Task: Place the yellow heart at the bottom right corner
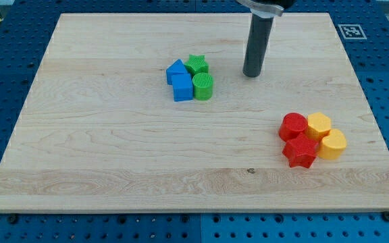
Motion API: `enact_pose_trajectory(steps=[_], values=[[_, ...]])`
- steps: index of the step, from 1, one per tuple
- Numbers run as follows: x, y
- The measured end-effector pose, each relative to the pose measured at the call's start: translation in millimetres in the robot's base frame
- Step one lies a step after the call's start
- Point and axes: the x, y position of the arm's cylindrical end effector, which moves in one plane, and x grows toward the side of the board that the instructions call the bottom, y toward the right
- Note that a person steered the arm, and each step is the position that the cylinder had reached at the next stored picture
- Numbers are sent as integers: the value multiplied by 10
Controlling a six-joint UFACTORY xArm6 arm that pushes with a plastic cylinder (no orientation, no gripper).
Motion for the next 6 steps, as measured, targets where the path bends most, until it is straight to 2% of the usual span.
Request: enact_pose_trajectory(steps=[4, 6], values=[[136, 181], [279, 517]])
